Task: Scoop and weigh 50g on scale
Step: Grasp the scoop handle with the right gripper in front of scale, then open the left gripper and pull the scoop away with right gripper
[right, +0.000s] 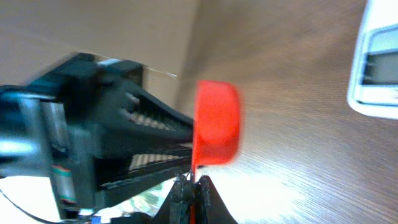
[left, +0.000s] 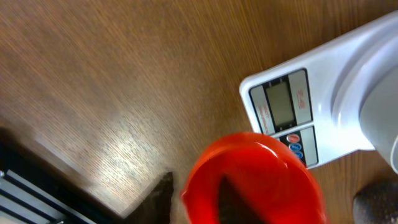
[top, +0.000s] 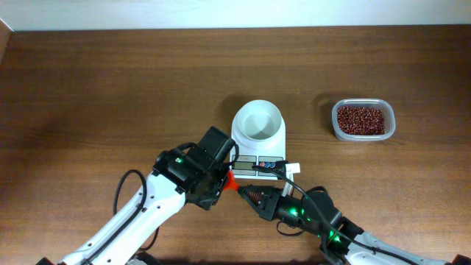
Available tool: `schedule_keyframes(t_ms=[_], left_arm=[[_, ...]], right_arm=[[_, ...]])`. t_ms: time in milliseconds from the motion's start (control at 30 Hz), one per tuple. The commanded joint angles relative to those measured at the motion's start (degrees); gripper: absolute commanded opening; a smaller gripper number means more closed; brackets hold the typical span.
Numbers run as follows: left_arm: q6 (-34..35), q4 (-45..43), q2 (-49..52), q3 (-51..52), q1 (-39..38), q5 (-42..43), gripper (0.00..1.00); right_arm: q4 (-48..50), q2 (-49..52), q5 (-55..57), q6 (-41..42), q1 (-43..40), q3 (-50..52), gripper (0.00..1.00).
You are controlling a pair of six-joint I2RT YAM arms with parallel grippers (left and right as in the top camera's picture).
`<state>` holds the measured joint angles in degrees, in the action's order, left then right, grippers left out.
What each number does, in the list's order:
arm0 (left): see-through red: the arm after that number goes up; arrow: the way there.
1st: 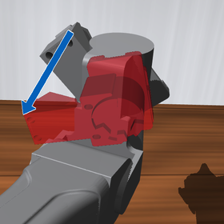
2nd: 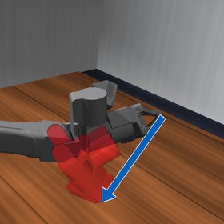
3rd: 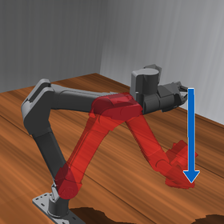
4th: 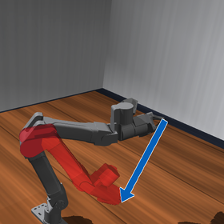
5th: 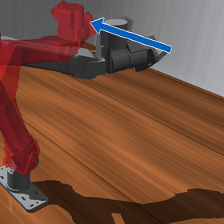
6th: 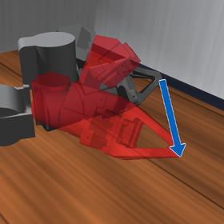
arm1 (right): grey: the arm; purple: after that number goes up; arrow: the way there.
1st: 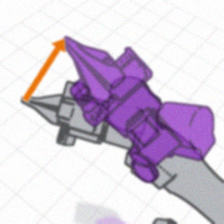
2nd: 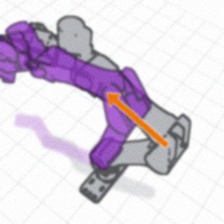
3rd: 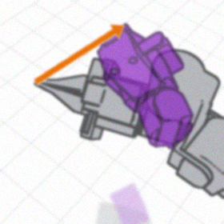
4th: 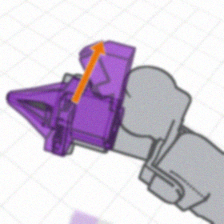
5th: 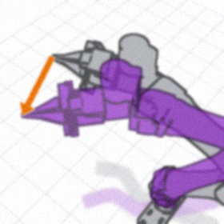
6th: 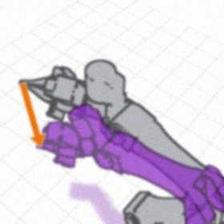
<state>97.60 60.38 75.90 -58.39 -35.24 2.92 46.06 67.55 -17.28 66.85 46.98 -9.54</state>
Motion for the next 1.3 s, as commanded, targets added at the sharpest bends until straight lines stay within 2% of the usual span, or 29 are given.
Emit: schedule_keyframes(t_ms=[0,67,233,500,667,767,967,1100,1200,1267], left_arm=[[0.46,1.16,0.28,-0.79,-0.28,-0.74,0.41],[0.46,1.44,0.28,-0.79,-0.28,-0.76,0.43],[0.46,2.14,0.28,-0.79,-0.28,-1.09,0.45],[0.46,2.95,0.28,-0.79,-0.28,-3.37,0.52],[0.46,2.93,0.28,-0.79,-0.28,-4.44,0.61],[0.48,2.82,0.28,-0.79,-0.24,-4.44,0.61],[0.48,2.62,0.28,-0.79,-0.24,-4.39,0.62],[0.48,2.64,0.28,-0.79,-0.24,-4.37,0.62],[0.48,2.4,0.28,-0.79,-0.24,-4.37,0.62],[0.48,2.19,0.28,-0.79,-0.24,-4.37,0.62]], right_arm=[[-3.87,0.11,-0.68,-2.69,0.2,-0.52,0.04],[-4.31,0.11,-0.61,-6.58,0.2,-0.52,0.04],[-6.05,-0.15,-0.74,-9.2,-0.11,-0.55,0.04],[-18.32,-9.66,-4.76,-14.6,-5.92,-0.55,0.04],[-30.03,-20.09,-5.81,-16.55,-7.45,-0.63,0.04],[-43.58,-29.66,-5.95,-17.11,-10.95,-0.9,0.04],[-45.09,-37.38,-12.59,-17.11,-16.35,-0.87,0.04],[-45.29,-38.71,-16.44,-17.29,-18.75,-0.87,0.04],[-48.37,-38.69,-16.35,-25.99,-18.99,-0.87,0.04],[-51.41,-38.69,-14.82,-28.0,-18.99,-0.87,0.04]])
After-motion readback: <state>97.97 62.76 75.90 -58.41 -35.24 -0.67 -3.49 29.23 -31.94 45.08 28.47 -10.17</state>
